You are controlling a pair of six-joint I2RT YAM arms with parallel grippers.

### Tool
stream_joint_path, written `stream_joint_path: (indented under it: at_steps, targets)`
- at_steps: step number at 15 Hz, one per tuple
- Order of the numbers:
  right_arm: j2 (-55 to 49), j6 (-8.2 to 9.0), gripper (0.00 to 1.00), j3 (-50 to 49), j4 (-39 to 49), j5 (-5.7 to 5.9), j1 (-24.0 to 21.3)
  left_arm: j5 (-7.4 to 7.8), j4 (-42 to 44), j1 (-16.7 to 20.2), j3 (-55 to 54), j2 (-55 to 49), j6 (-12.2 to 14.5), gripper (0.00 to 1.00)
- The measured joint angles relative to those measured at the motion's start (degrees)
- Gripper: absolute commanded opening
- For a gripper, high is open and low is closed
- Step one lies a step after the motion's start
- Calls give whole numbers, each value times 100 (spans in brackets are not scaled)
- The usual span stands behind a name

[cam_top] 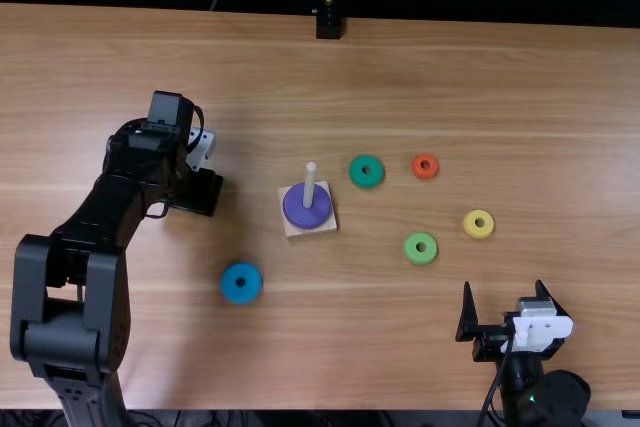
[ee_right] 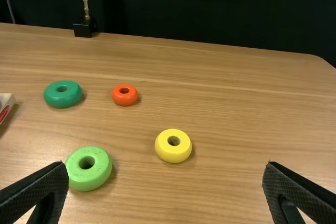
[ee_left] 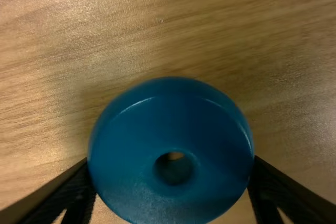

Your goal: Build the Hanoi tower: stack the rings onto the peg from bottom to top in this color order: purple, dark blue, light blue, dark green, light green, yellow, orange.

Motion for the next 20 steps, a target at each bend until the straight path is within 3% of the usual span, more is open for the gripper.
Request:
stream_joint_path:
  at_steps: [6,13,17,20]
  targets:
    - [0,2,100,2,-2,2,0,-22,7,0,17,-13,-2,0]
    - [0,4,100,2,0,2,0,-92,-3738,-42,2747,-400,-4,0]
    - [0,2,100,2,4,0,0,-103,-4096,-614,4266,-400,-17,0]
    - [0,-2,100,0,-2,2,0,-101,-4107,-1060,4743,-400,-350,0]
